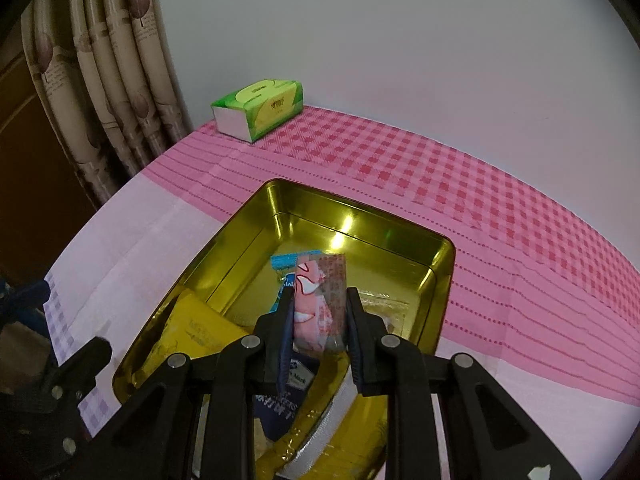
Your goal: Organize snacks
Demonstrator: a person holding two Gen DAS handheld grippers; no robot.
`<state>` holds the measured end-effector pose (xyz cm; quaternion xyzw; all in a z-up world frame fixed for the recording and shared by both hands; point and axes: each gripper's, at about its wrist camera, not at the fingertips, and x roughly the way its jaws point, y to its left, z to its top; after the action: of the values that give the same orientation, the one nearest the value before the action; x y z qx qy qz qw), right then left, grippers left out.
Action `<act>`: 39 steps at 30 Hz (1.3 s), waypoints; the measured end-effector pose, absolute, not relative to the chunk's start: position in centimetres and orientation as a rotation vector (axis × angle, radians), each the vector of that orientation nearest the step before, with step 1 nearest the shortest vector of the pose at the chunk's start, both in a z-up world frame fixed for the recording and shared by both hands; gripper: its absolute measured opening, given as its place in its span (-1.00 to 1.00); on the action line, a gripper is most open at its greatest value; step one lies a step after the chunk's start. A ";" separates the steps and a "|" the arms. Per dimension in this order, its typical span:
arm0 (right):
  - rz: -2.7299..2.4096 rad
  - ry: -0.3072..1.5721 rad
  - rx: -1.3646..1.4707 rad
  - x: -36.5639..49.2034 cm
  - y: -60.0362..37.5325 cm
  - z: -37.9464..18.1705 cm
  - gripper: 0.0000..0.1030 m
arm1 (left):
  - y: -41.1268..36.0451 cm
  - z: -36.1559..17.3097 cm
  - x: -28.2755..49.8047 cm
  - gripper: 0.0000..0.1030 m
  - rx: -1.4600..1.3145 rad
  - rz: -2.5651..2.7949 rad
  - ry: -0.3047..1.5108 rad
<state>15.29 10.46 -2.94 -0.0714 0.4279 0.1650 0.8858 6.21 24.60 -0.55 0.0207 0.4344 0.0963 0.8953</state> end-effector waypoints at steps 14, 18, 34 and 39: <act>0.322 0.849 -0.112 13.5 9.6 -1.2 -0.14 | 23.9 -0.7 6.1 0.65 0.059 0.161 0.901; 0.291 0.831 -0.061 11.6 8.0 -0.2 0.20 | 23.3 -0.8 6.0 0.66 0.075 0.151 0.902; 0.205 0.894 -0.069 5.5 5.0 -1.3 0.96 | 21.6 -0.5 5.4 0.68 0.116 0.123 0.892; 0.215 0.918 -0.080 4.8 5.3 -1.9 0.96 | 21.1 -0.6 5.3 0.68 0.137 0.117 0.889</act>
<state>4.75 5.30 -1.95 -0.0384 0.4423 0.1034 0.8901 5.26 21.09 -0.55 0.0661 0.4293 0.0566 0.8989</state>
